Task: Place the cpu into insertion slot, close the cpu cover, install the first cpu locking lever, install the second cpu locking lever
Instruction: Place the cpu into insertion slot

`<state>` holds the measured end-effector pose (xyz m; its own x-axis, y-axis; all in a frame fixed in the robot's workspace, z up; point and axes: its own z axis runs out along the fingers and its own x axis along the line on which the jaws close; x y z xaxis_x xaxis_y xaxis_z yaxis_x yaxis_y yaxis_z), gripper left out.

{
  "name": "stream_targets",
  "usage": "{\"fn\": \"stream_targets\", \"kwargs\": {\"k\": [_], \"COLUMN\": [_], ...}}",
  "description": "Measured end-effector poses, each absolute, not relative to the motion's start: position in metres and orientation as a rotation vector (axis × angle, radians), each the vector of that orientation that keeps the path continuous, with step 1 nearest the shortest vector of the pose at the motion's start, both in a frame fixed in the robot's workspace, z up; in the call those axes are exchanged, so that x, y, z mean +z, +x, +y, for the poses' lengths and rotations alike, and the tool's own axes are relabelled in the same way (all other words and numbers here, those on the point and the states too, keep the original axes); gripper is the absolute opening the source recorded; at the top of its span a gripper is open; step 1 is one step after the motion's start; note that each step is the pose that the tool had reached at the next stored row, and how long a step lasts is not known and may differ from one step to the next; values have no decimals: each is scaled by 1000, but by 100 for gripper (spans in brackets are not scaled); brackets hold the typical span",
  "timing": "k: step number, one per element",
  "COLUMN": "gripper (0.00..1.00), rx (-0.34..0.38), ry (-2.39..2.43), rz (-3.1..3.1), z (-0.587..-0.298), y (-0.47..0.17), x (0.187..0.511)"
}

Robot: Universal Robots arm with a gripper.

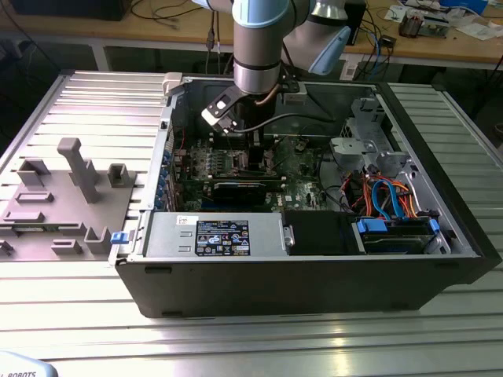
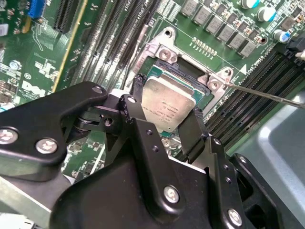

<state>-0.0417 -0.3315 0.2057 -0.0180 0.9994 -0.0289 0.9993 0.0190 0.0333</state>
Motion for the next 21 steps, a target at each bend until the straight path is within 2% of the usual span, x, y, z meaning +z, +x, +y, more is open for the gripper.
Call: {"fn": "stream_targets", "kwargs": {"k": [21], "gripper": [55], "rx": [6], "ry": [2178], "rz": [2203], "z": [-330], "y": [-42], "x": [199]}}
